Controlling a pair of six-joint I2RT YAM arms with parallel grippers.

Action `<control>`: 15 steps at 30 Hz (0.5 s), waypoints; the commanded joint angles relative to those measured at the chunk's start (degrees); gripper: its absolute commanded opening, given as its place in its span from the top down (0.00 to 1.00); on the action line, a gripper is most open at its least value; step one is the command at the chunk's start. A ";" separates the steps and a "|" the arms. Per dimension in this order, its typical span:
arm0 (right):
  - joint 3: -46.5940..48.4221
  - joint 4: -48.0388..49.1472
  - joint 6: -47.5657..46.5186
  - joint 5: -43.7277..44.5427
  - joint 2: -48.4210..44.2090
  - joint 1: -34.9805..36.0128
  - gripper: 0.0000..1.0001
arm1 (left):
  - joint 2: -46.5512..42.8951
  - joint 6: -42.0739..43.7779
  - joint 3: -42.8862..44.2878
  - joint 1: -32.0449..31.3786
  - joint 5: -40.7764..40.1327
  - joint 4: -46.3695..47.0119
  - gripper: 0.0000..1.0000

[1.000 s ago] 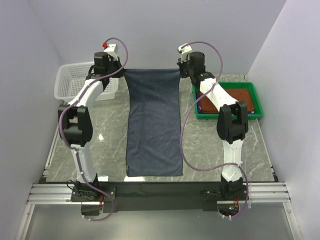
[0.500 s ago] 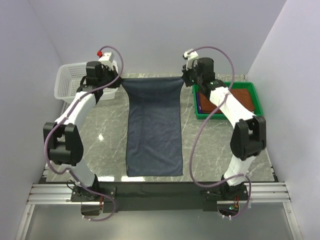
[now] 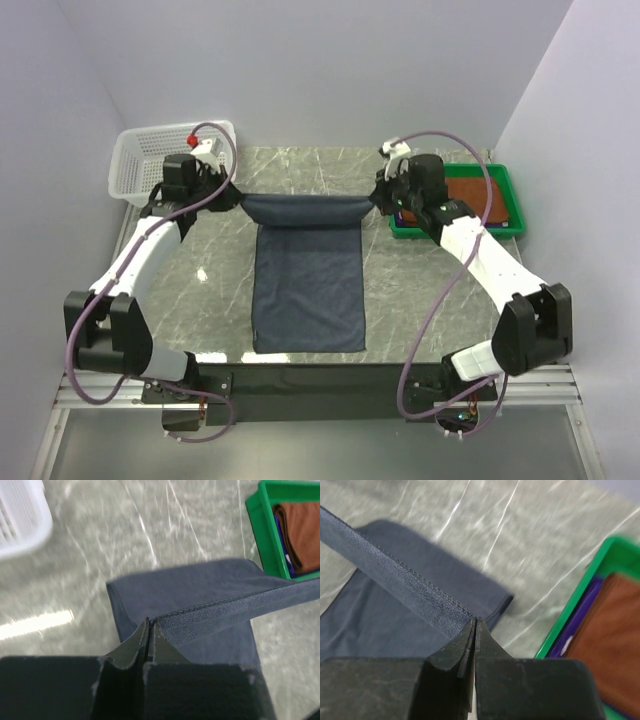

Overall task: Fold and stack the towels
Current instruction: Fold the towel

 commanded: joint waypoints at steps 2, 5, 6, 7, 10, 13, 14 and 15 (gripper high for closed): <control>-4.98 -3.86 3.76 0.74 -6.07 -0.51 1.00 | -5.77 -3.10 -4.14 0.86 -2.36 -5.06 0.99; -8.06 -5.71 4.90 -0.05 -8.97 -0.42 1.00 | -9.02 -5.12 -7.48 0.86 -2.72 -7.34 0.99; -9.64 -5.89 6.39 -0.31 -9.76 -0.42 1.00 | -9.90 -5.82 -9.40 0.86 -2.72 -8.04 0.99; -10.43 -6.15 7.71 -0.83 -11.08 -0.33 1.00 | -11.56 -6.53 -10.38 0.86 -2.37 -8.40 0.99; -13.77 -6.24 11.04 -4.17 -12.23 -0.33 1.00 | -14.03 -9.16 -14.86 0.86 -1.67 -9.55 0.99; -17.20 -4.32 14.56 -10.14 -11.18 -0.24 1.00 | -14.65 -11.62 -19.78 0.86 -0.61 -8.58 0.99; -18.08 -2.74 15.27 -11.46 -10.74 -0.16 1.00 | -14.48 -12.67 -21.01 0.86 0.44 -7.88 0.99; -19.74 -1.77 16.15 -12.87 -10.30 -0.24 1.00 | -14.22 -13.38 -23.02 0.86 0.45 -6.75 0.99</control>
